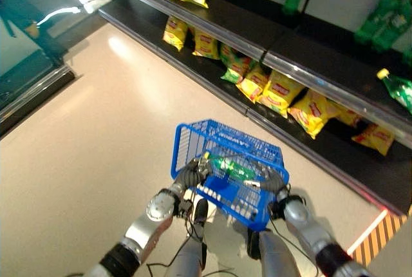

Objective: Pick up the snacks into the basket

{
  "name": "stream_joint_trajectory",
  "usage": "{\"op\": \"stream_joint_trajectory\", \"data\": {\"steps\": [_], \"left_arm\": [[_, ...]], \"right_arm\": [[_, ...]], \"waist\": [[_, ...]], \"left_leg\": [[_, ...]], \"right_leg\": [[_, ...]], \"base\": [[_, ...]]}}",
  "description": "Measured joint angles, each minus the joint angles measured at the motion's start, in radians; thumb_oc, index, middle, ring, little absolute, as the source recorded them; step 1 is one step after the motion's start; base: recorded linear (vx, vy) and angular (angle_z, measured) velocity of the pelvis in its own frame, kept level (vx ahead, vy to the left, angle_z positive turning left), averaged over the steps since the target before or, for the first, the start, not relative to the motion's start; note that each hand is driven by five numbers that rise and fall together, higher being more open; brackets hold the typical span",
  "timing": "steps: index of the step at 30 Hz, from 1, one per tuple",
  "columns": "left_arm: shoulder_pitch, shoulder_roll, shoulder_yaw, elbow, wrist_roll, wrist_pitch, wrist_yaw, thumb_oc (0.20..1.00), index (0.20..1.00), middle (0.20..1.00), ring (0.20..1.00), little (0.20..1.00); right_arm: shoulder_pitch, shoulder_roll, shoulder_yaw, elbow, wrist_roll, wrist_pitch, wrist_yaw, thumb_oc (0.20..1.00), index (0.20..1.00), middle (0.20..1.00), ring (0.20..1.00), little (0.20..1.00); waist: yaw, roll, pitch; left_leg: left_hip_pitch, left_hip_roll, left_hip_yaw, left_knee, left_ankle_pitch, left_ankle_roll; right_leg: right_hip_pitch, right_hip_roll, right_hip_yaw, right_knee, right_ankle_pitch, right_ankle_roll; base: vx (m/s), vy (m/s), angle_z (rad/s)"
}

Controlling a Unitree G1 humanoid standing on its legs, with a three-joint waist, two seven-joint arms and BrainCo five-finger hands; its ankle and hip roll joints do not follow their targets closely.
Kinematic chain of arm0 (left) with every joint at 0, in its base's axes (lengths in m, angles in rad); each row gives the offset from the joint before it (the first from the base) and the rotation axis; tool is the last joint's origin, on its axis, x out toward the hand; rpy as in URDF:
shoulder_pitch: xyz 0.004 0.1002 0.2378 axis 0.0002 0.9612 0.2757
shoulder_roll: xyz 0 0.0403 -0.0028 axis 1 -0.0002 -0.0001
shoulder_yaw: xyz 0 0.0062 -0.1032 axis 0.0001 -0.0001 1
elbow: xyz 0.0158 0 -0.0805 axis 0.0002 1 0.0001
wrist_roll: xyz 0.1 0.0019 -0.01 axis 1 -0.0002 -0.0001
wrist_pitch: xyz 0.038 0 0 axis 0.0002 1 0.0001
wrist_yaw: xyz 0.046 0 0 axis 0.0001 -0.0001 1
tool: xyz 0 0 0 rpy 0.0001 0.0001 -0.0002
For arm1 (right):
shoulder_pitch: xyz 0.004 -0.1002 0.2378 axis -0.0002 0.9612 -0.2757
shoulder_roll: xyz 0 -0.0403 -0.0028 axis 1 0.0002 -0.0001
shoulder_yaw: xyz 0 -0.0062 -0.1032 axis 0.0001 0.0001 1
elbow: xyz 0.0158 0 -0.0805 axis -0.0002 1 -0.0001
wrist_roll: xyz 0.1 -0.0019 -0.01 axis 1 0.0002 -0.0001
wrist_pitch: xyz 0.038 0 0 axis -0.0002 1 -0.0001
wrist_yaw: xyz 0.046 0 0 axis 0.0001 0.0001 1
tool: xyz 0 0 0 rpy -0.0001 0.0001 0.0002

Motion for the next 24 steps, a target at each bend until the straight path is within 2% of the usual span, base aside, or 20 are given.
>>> {"op": "stream_joint_trajectory", "data": {"steps": [2,4,6,7,8,9,10,12,14,15,17,18,19,20,22,23,24], "left_arm": [[0.054,-0.018,0.022,0.033,0.007,-0.016,0.011,0.200,0.200,0.200,0.200,0.200],[0.072,-0.089,0.132,0.123,0.028,-0.031,0.040,0.200,0.200,0.200,0.200,0.200],[0.118,-0.062,0.172,0.177,0.036,-0.032,0.069,0.200,0.200,0.200,0.200,0.200],[0.134,-0.062,0.215,0.237,0.038,-0.042,0.081,0.200,0.200,0.200,0.200,0.200],[0.150,-0.061,0.245,0.287,0.040,-0.040,0.103,0.200,0.200,0.200,0.200,0.200],[0.150,-0.052,0.251,0.299,0.041,-0.042,0.111,0.200,0.200,0.200,0.200,0.200],[0.174,-0.043,0.264,0.323,0.065,-0.042,0.120,0.200,0.200,0.200,0.200,0.200],[0.184,-0.064,0.281,0.354,0.075,-0.040,0.130,0.200,0.200,0.200,0.200,0.200],[0.190,-0.069,0.277,0.359,0.079,-0.041,0.133,0.200,0.200,0.200,0.200,0.200],[0.198,-0.068,0.278,0.365,0.079,-0.041,0.136,0.200,0.200,0.200,0.200,0.200],[0.191,-0.069,0.278,0.377,0.079,-0.040,0.136,0.200,0.200,0.200,0.200,0.200],[0.195,-0.071,0.280,0.381,0.079,-0.040,0.139,0.200,0.200,0.200,0.200,0.200],[0.197,-0.073,0.280,0.385,0.079,-0.040,0.140,0.200,0.200,0.200,0.200,0.200],[0.200,-0.075,0.280,0.386,0.078,-0.040,0.143,0.200,0.200,0.200,0.200,0.200],[0.204,-0.066,0.287,0.396,0.078,-0.040,0.151,0.200,0.200,0.200,0.200,0.200],[0.210,-0.061,0.292,0.403,0.077,-0.040,0.152,0.200,0.200,0.200,0.200,0.200],[0.214,-0.058,0.311,0.427,0.075,-0.040,0.156,0.200,0.200,0.200,0.200,0.200]], "right_arm": [[0.021,0.010,-0.010,0.016,0.001,-0.020,0.008,1.000,1.000,1.000,1.000,1.000],[0.053,0.001,-0.085,0.023,0.001,-0.023,-0.008,1.000,1.000,1.000,1.000,1.000],[0.074,-0.036,-0.153,0.048,0.004,-0.030,-0.036,1.000,1.000,1.000,1.000,1.000],[0.088,-0.068,-0.179,0.071,0.009,-0.029,-0.051,1.000,1.000,1.000,1.000,1.000],[0.115,-0.094,-0.196,0.073,0.009,-0.029,-0.058,1.000,1.000,1.000,1.000,1.000],[0.119,-0.101,-0.195,0.083,0.009,-0.029,-0.057,1.000,1.000,1.000,1.000,1.000],[0.118,-0.118,-0.195,0.099,0.008,-0.028,-0.057,1.000,1.000,1.000,1.000,1.000],[0.133,-0.124,-0.195,0.099,0.006,-0.028,-0.060,1.000,1.000,1.000,1.000,1.000],[0.138,-0.123,-0.192,0.098,-0.004,-0.029,-0.063,1.000,1.000,1.000,1.000,1.000],[0.128,-0.121,-0.192,0.098,-0.009,-0.028,-0.066,1.000,1.000,1.000,1.000,1.000],[0.130,-0.122,-0.193,0.093,-0.014,-0.028,-0.078,1.000,1.000,1.000,1.000,1.000],[0.126,-0.126,-0.194,0.089,-0.023,-0.028,-0.080,1.000,1.000,1.000,1.000,1.000],[0.124,-0.130,-0.193,0.089,-0.023,-0.028,-0.080,1.000,1.000,1.000,1.000,1.000],[0.121,-0.130,-0.196,0.093,-0.027,-0.028,-0.080,1.000,1.000,1.000,1.000,1.000],[0.107,-0.111,-0.191,0.099,-0.038,-0.020,-0.077,1.000,1.000,1.000,1.000,1.000],[0.088,-0.099,-0.192,0.101,-0.043,-0.017,-0.077,1.000,1.000,1.000,1.000,1.000],[0.068,-0.076,-0.192,0.110,-0.044,-0.012,-0.078,1.000,1.000,1.000,1.000,1.000]], "waist": [[0.008,0.002,-0.038],[0.001,0.014,-0.070],[0.003,0.018,-0.098],[0.006,0.024,-0.110],[0.006,0.026,-0.127],[0.007,0.020,-0.130],[0.009,0.021,-0.132],[0.007,0.028,-0.155],[0.033,0.032,-0.177],[0.048,0.036,-0.184],[0.051,0.035,-0.193],[0.057,0.036,-0.201],[0.056,0.041,-0.205],[0.052,0.049,-0.212],[0.063,0.011,-0.225],[0.070,-0.003,-0.226],[0.094,-0.029,-0.227]], "left_leg": [[0.004,0.005,-0.003,-0.005,0.001,0.001],[0.013,0.016,-0.010,-0.021,0.004,0.003],[0.009,0.030,0.000,-0.025,0.006,0.007],[0.004,0.040,0.001,-0.033,-0.007,0.002],[0.002,0.049,0.005,-0.037,-0.048,0.001],[0.004,0.051,0.005,-0.034,-0.067,0.000],[0.002,0.051,0.005,-0.022,-0.092,0.005],[0.000,0.057,0.042,0.000,-0.094,0.005],[-0.009,0.069,0.091,0.004,-0.091,0.008],[-0.023,0.081,0.142,-0.006,-0.091,0.007],[-0.029,0.090,0.208,-0.014,-0.091,0.003],[-0.026,0.084,0.238,-0.018,-0.085,0.011],[-0.026,0.083,0.250,-0.020,-0.065,0.027],[-0.027,0.080,0.251,-0.015,0.004,0.046],[-0.029,0.036,0.251,-0.005,0.004,0.056],[-0.026,0.018,0.253,0.013,-0.010,0.067],[-0.007,0.005,0.284,0.039,-0.042,0.085]], "right_leg": [[0.011,0.006,-0.019,0.014,-0.019,-0.003],[0.037,0.008,-0.036,-0.007,-0.022,-0.005],[0.049,0.021,-0.059,-0.017,-0.028,-0.013],[0.062,0.037,-0.075,-0.037,-0.030,-0.017],[0.073,0.036,-0.098,-0.060,-0.026,-0.024],[0.077,0.029,-0.106,-0.075,-0.022,-0.031],[0.098,0.028,-0.142,-0.099,-0.018,-0.038],[0.134,0.016,-0.233,-0.133,-0.014,-0.039],[0.147,0.011,-0.275,-0.151,-0.015,-0.036],[0.156,-0.002,-0.308,-0.162,-0.010,-0.028],[0.165,-0.020,-0.338,-0.178,-0.002,-0.014],[0.171,-0.036,-0.348,-0.182,0.001,0.007],[0.177,-0.040,-0.347,-0.180,0.000,0.023],[0.182,-0.042,-0.318,-0.174,-0.010,0.044],[0.173,-0.068,-0.226,-0.173,-0.029,0.071],[0.178,-0.075,-0.182,-0.178,-0.032,0.080],[0.193,-0.092,-0.139,-0.182,-0.028,0.097]], "base": [[0.00,-0.077,0.40],[-0.01,-0.063,0.44],[0.02,-0.092,0.21],[0.03,-0.068,0.34],[0.03,-0.054,0.40],[0.05,-0.042,0.49],[0.04,-0.023,0.34],[0.05,0.036,0.52],[0.08,0.087,0.46],[0.10,0.096,0.47],[0.17,0.157,0.53],[0.17,0.158,0.60],[0.15,0.145,0.76],[0.25,0.212,0.70],[0.32,0.260,0.47],[0.30,0.257,-0.10],[0.28,0.273,-0.33]]}}
